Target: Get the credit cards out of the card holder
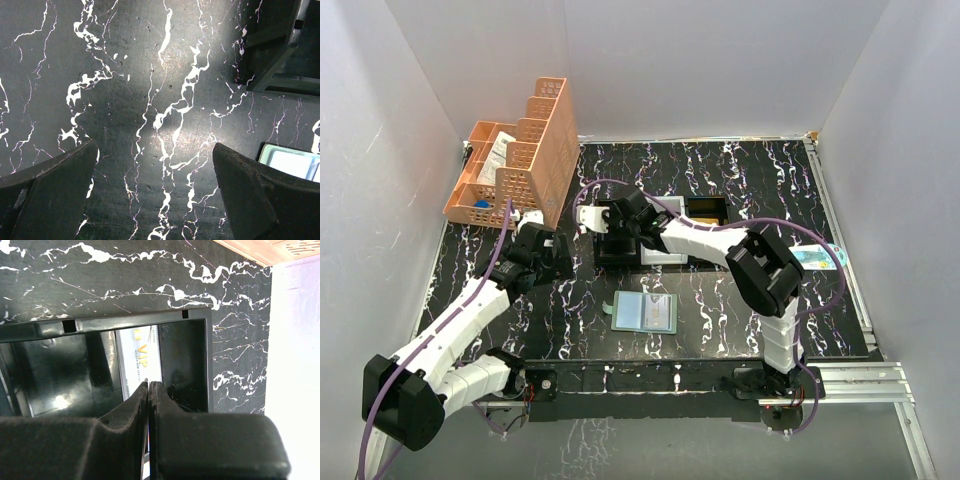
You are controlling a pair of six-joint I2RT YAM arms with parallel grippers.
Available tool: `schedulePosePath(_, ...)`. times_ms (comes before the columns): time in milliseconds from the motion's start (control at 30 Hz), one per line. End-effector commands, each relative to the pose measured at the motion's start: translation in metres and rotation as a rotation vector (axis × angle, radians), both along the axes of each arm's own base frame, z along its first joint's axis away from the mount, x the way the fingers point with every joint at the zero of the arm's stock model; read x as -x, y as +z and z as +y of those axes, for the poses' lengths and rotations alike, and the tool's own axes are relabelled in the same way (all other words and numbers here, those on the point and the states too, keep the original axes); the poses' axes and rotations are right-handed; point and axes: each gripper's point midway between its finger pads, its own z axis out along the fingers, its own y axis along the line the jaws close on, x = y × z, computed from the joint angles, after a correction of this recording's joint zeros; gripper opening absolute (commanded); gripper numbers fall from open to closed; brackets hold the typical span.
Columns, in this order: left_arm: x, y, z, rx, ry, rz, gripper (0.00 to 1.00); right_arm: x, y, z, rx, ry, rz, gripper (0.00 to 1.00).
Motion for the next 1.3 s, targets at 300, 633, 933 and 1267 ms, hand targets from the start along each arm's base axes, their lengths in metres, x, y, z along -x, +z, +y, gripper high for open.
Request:
schedulePosePath(300, -0.005, 0.019, 0.006, -0.016, 0.009, -0.051, 0.99, -0.041, 0.002, 0.011, 0.064, -0.016, -0.141, 0.0)
schedulePosePath(633, 0.002, 0.032, 0.008, 0.025, 0.025, -0.114, 0.99, -0.042, -0.022, 0.009, 0.078, -0.025, -0.137, 0.07)
schedulePosePath(933, 0.002, 0.029, 0.005, 0.036, 0.012, -0.099, 0.99, -0.038, -0.034, 0.004, 0.106, -0.037, -0.104, 0.22)
schedulePosePath(1267, 0.001, 0.03, 0.004, 0.034, 0.006, -0.104, 0.99, -0.04, -0.03, 0.001, 0.092, -0.074, -0.095, 0.37)
